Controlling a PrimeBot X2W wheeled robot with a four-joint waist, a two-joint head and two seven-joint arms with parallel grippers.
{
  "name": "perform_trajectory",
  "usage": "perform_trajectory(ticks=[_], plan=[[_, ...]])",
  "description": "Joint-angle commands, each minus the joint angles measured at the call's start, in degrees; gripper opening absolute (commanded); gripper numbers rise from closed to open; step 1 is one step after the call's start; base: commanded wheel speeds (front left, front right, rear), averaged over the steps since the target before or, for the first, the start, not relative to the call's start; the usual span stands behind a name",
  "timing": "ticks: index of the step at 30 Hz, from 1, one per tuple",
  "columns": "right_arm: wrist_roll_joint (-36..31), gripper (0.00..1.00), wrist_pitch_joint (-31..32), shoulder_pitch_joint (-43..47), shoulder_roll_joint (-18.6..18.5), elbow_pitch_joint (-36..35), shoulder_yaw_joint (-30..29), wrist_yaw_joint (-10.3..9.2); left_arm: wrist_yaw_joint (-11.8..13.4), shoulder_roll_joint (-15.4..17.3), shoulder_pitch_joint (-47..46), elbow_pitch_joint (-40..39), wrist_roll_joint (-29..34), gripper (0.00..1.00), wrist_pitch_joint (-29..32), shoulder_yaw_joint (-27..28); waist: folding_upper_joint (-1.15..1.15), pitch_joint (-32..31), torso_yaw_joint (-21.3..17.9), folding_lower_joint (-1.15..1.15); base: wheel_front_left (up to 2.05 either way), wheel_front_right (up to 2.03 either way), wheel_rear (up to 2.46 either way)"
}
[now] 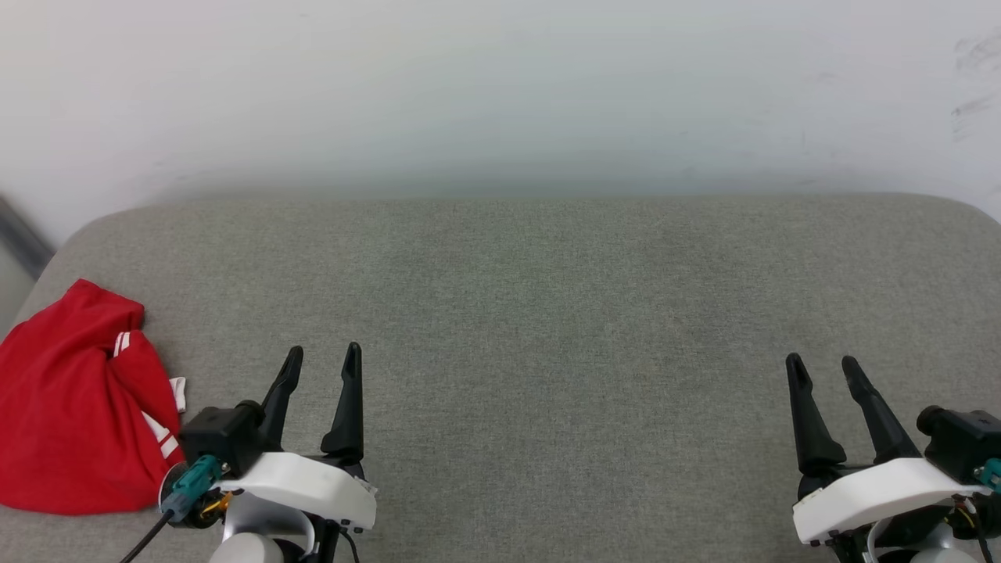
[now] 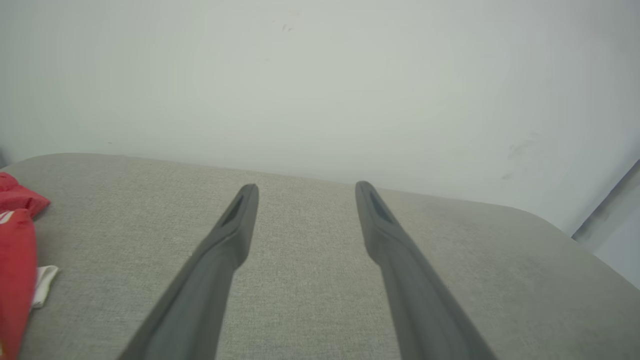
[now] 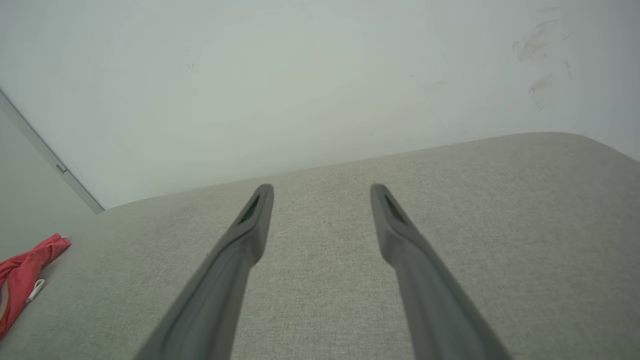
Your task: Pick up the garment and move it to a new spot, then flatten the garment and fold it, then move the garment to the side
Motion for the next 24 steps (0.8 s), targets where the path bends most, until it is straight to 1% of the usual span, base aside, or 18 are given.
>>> perform_trajectory(ticks=[1,14,24], plan=[[-1.43,1.0,-0.44,0.1,0.07,-0.91,0.08,0.0,0.39,0.44,-1.33,-0.31,1.43,1.0,-0.51,-0.36,0.0,0.01,-0.01,0.0,0.0,0.0,0.0],[-7.09,1.0,-1.29,0.68,0.1,-1.31,0.2,0.0,0.92,0.34,-1.27,0.97,6.55,1.0,-2.2,-1.59,0.0,-0.12,0.12,0.0,0.0,0.0,0.0],[-10.01,1.0,-2.55,1.08,0.12,-1.6,-0.37,-0.01,0.45,-0.34,-1.47,2.28,9.55,1.0,-3.41,-1.58,0.0,-0.2,0.17,0.0,0.0,0.0,0.0]])
